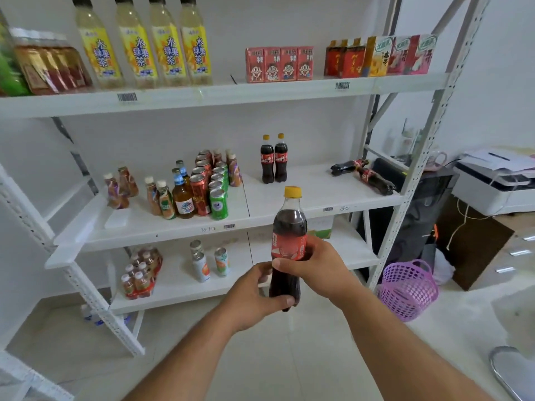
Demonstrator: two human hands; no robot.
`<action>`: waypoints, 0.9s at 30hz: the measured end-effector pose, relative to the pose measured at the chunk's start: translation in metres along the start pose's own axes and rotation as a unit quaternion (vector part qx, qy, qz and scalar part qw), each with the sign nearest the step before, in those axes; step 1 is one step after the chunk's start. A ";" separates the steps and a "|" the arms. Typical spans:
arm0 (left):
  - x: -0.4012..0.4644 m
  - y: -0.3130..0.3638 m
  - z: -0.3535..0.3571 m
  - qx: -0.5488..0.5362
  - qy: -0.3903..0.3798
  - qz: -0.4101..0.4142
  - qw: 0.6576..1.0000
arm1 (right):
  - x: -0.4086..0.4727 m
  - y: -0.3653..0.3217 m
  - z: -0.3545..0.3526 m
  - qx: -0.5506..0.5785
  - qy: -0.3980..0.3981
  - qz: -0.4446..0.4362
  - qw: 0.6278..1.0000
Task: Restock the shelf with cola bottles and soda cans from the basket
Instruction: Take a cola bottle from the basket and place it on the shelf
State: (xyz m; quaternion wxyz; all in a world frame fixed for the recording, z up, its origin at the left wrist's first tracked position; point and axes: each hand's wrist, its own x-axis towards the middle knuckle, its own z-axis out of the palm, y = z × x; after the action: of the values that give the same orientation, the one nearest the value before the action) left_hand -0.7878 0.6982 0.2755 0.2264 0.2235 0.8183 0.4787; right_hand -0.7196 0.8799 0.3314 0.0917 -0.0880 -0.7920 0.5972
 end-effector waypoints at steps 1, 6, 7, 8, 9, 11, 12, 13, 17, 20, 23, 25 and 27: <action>0.013 0.006 0.004 0.000 0.005 0.000 1.000 | 0.012 0.002 -0.011 -0.002 -0.002 -0.006 1.000; 0.072 0.032 0.027 -0.003 0.035 -0.004 0.999 | 0.065 0.016 -0.062 0.002 -0.013 -0.008 1.000; 0.082 0.035 0.031 -0.005 0.038 -0.005 0.999 | 0.074 0.018 -0.070 0.000 -0.016 -0.008 1.000; 0.091 0.038 0.035 -0.005 0.039 -0.006 0.999 | 0.082 0.021 -0.078 0.000 -0.018 -0.008 1.000; 0.101 0.040 0.039 -0.005 0.039 -0.009 0.999 | 0.091 0.023 -0.085 -0.001 -0.019 -0.007 1.000; 0.120 0.043 0.044 -0.001 0.037 -0.016 0.999 | 0.109 0.029 -0.095 -0.004 -0.025 -0.003 1.000; 0.130 0.044 0.045 0.005 0.037 -0.018 0.999 | 0.118 0.032 -0.100 -0.006 -0.029 -0.002 1.000; 0.140 0.045 0.046 0.009 0.039 -0.019 0.999 | 0.128 0.035 -0.104 -0.007 -0.033 0.001 0.999; 0.181 0.046 0.043 0.009 0.040 -0.019 0.999 | 0.168 0.043 -0.117 -0.011 -0.035 0.005 0.999; 0.216 0.040 0.036 0.006 0.038 -0.020 0.999 | 0.202 0.050 -0.120 -0.016 -0.035 0.011 0.999; 0.255 0.035 0.025 0.002 0.037 -0.021 0.999 | 0.240 0.056 -0.119 -0.027 -0.028 0.015 0.999; 0.281 0.032 0.017 -0.003 0.041 -0.015 0.999 | 0.266 0.060 -0.117 -0.035 -0.024 0.015 0.999; 0.304 0.028 0.009 -0.007 0.039 -0.016 0.999 | 0.291 0.064 -0.115 -0.037 -0.019 0.019 0.999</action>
State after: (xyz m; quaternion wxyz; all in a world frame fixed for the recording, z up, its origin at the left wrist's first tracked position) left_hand -1.0213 0.8935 0.2486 0.2030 0.1898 0.8269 0.4889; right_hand -0.9706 1.0770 0.3128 0.0618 -0.0955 -0.8134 0.5705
